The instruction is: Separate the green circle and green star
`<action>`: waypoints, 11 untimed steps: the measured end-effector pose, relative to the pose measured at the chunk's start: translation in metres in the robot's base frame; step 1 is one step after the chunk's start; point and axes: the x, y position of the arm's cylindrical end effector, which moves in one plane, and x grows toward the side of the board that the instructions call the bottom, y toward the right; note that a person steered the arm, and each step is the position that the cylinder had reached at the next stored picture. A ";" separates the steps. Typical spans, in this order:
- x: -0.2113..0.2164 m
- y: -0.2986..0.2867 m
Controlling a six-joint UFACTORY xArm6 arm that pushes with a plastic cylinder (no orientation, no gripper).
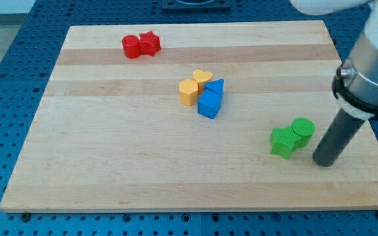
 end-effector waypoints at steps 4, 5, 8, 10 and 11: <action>-0.011 -0.024; -0.017 -0.068; -0.067 -0.030; -0.056 -0.005; -0.081 0.008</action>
